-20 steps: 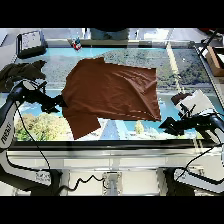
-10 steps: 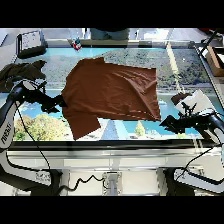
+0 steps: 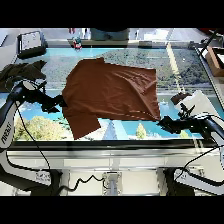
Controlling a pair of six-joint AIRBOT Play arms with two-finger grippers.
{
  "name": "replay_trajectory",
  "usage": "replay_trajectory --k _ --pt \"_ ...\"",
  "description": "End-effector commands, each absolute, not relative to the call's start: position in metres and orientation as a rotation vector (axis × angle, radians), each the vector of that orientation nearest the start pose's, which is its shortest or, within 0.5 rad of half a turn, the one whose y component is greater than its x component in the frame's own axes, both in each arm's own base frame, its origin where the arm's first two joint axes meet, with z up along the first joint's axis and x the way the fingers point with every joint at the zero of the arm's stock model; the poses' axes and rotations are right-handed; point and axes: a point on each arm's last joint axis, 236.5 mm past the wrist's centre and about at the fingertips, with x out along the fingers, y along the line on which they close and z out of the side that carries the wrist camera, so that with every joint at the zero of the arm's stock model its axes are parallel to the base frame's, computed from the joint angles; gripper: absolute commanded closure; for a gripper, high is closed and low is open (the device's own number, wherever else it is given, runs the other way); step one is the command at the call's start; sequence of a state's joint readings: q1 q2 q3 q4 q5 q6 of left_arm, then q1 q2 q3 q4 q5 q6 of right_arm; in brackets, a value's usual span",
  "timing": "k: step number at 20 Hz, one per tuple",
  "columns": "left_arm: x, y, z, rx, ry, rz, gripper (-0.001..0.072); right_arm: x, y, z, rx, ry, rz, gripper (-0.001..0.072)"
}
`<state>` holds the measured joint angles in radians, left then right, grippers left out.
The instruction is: Fold the shirts.
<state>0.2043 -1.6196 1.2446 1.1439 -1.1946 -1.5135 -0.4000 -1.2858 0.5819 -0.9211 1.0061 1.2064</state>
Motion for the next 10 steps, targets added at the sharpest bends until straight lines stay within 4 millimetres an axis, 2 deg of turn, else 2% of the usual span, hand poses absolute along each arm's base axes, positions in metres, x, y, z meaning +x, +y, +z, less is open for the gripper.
replay_trajectory --k 1,10 --pt "0.402 -0.01 -0.079 -0.54 1.482 -0.073 0.0101 0.263 0.012 -0.132 0.705 1.451 0.07 0.0278" --pt "0.402 -0.01 -0.079 -0.54 1.481 -0.072 0.0102 0.279 0.0 -0.134 0.689 1.379 0.018 0.0277"
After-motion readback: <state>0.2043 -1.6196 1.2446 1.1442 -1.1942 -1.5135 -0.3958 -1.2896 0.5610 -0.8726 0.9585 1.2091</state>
